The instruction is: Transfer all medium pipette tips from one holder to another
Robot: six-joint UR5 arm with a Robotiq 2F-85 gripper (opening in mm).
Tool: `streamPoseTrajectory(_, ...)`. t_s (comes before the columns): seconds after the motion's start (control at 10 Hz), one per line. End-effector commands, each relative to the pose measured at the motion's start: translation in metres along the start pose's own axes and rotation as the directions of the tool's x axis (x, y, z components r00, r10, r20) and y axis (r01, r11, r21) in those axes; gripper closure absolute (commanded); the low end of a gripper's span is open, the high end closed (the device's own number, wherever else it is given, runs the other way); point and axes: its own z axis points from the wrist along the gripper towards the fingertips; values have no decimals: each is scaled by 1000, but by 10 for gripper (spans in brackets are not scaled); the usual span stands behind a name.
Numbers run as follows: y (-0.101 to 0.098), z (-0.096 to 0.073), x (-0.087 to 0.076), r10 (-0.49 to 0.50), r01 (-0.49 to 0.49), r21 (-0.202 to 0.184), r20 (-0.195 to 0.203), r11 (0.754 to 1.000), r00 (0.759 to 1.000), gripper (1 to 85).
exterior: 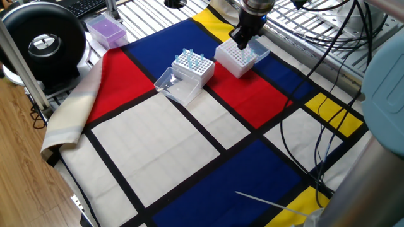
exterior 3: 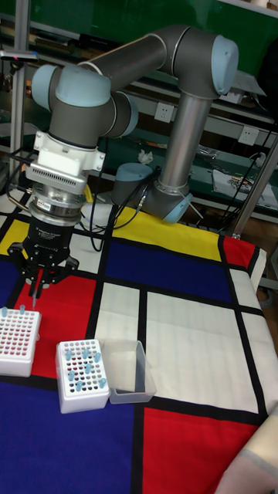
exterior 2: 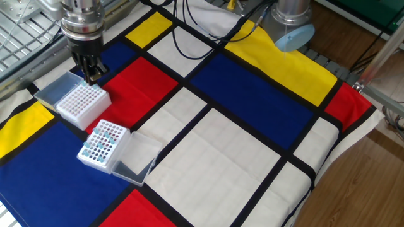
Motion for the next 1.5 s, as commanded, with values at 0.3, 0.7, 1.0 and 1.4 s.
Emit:
streamPoseTrajectory(0.3,1,-2,-2,10,-10,-5,1,1000,1000,840)
streamPoseTrajectory(0.7,5,-2,-7,16,-16,3,5,1000,1000,840)
streamPoseTrajectory(1.0,5,-1,-9,16,-16,3,11,1000,1000,840)
streamPoseTrajectory(1.4,6,3,-12,15,-15,4,17,1000,1000,840)
